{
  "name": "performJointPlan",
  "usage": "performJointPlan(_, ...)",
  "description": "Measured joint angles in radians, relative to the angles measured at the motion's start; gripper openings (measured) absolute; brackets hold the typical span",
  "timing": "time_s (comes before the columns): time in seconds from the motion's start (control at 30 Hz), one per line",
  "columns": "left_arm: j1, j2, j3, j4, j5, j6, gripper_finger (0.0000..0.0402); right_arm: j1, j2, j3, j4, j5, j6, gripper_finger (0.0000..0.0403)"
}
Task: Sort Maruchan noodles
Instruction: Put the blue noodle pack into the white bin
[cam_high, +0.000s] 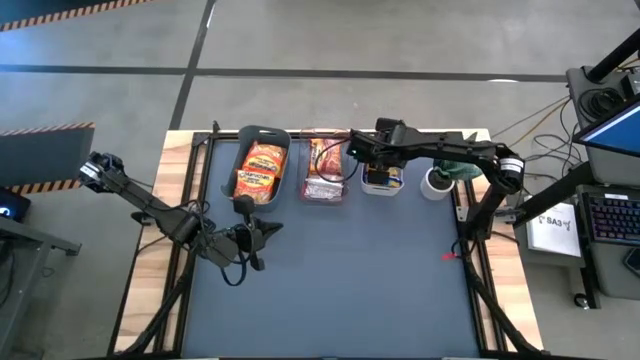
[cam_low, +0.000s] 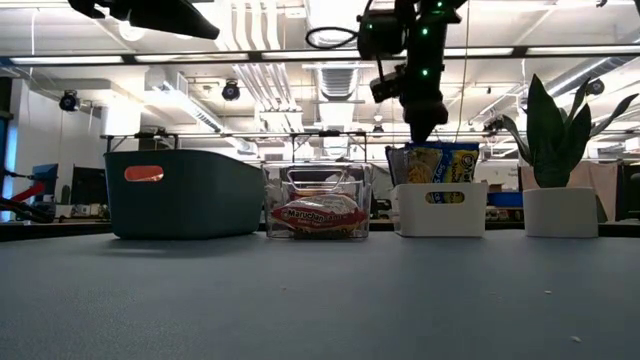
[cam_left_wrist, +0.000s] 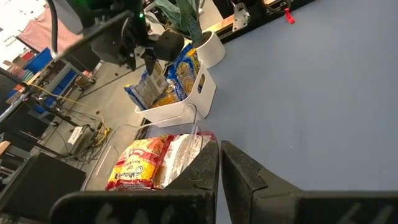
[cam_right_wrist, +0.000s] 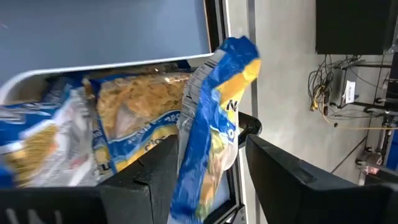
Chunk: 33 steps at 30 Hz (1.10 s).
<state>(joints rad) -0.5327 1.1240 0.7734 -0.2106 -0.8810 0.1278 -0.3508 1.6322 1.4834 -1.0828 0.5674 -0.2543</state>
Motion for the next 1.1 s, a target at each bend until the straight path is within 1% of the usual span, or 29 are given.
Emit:
performJointPlan(0.27,0.000,0.000,0.000,0.000,0.000,-0.001,0.0000,0.035,-0.027,0.075,-0.041,-0.001,0.070,0.0187)
performJointPlan(0.37,0.000,0.000,0.000,0.000,0.000,-0.001,0.0000,0.054,-0.040,0.118,-0.044,-0.018,0.092,0.0187)
performJointPlan(0.53,0.000,0.000,0.000,0.000,0.000,-0.001,0.0000,0.069,-0.052,0.195,-0.042,-0.040,0.192,0.0178)
performJointPlan(0.63,0.000,0.000,0.000,0.000,0.000,-0.002,0.0000,0.059,-0.053,0.204,-0.041,-0.092,0.294,0.0151)
performJointPlan(0.77,0.000,0.000,0.000,0.001,0.000,-0.002,0.0000,0.038,-0.053,0.154,-0.031,-0.097,0.400,0.0088)
performJointPlan(0.9,0.000,0.000,0.000,0.000,0.000,-0.002,0.0000,0.003,-0.048,0.072,0.096,-0.097,0.438,0.0022)
performJointPlan(1.0,0.000,0.000,0.000,0.001,0.000,-0.002,0.0000,-0.037,-0.045,0.019,0.217,-0.130,0.462,0.0013)
performJointPlan(1.1,0.000,0.000,0.000,0.001,0.000,-0.002,0.0000,-0.084,-0.045,-0.026,0.333,-0.226,0.514,0.0009)
